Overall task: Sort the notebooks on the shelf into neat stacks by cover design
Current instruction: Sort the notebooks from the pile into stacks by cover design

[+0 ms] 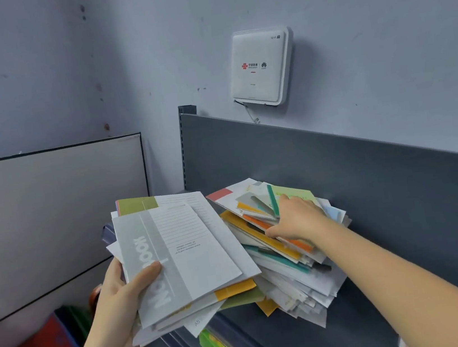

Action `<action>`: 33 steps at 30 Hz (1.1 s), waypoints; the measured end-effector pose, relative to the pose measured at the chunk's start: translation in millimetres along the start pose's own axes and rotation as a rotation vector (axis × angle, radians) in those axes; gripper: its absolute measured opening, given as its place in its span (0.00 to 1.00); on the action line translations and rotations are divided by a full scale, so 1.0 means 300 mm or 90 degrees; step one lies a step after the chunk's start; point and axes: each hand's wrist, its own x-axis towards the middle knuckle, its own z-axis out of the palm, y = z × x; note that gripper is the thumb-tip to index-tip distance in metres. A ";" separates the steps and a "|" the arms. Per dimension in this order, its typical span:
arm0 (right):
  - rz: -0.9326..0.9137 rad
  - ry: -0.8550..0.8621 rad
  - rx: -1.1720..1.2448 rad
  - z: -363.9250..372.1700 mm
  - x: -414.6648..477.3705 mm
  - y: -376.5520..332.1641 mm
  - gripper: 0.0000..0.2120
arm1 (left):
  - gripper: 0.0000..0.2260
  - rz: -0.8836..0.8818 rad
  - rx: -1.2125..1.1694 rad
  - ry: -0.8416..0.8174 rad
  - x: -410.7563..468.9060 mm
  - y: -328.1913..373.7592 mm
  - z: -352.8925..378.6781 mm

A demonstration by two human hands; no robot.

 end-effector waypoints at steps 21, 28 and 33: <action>-0.007 0.181 -0.075 -0.048 0.006 -0.023 0.13 | 0.20 0.003 -0.055 0.009 0.031 -0.043 0.005; -0.060 0.236 -0.006 -0.123 -0.066 0.053 0.08 | 0.19 0.006 -0.066 -0.040 0.032 -0.015 0.025; 0.029 0.421 0.198 -0.219 -0.154 0.165 0.11 | 0.20 0.017 -0.063 -0.075 0.035 0.004 0.085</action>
